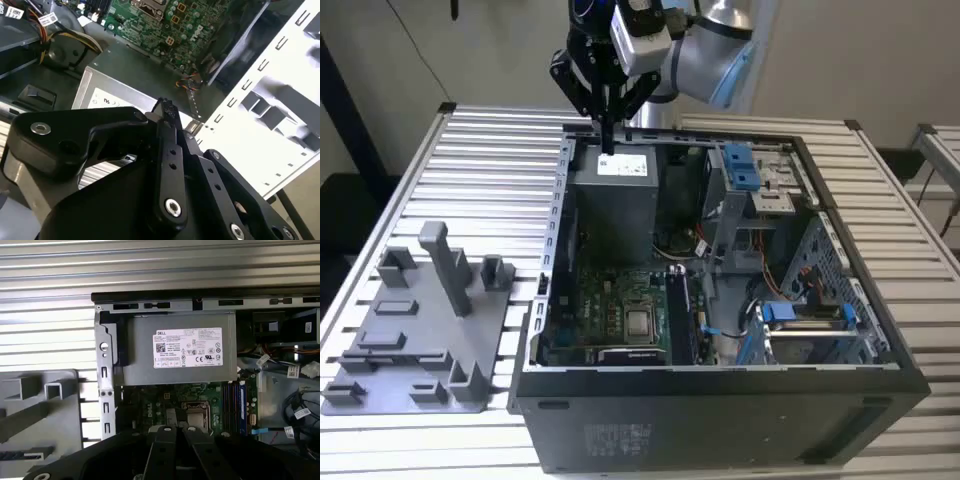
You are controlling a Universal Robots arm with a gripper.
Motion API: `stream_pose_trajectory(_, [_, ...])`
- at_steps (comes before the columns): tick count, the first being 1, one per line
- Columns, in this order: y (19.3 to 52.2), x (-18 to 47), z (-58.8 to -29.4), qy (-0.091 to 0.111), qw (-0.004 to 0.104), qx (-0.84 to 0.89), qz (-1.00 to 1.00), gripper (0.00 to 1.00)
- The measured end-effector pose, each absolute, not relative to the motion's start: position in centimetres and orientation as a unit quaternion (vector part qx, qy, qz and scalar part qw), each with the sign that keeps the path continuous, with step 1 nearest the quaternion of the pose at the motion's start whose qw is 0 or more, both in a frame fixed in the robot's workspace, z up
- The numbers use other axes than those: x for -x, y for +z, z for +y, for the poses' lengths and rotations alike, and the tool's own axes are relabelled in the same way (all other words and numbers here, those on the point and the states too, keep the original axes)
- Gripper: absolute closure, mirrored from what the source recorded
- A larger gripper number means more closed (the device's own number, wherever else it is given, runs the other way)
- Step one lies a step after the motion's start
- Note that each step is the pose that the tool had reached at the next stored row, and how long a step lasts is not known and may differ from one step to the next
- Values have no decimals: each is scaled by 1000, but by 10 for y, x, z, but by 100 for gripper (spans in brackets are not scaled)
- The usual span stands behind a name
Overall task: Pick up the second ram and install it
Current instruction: 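Reach for the second ram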
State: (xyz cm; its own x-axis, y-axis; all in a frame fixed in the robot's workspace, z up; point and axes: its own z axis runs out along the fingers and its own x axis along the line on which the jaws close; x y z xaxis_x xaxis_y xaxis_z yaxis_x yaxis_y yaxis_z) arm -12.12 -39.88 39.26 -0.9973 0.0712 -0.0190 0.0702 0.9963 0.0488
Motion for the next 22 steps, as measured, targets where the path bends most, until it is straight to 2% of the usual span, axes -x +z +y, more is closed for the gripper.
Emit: stream_pose_trajectory(22, [393, 139, -399, 24, 10, -35, 999, 89])
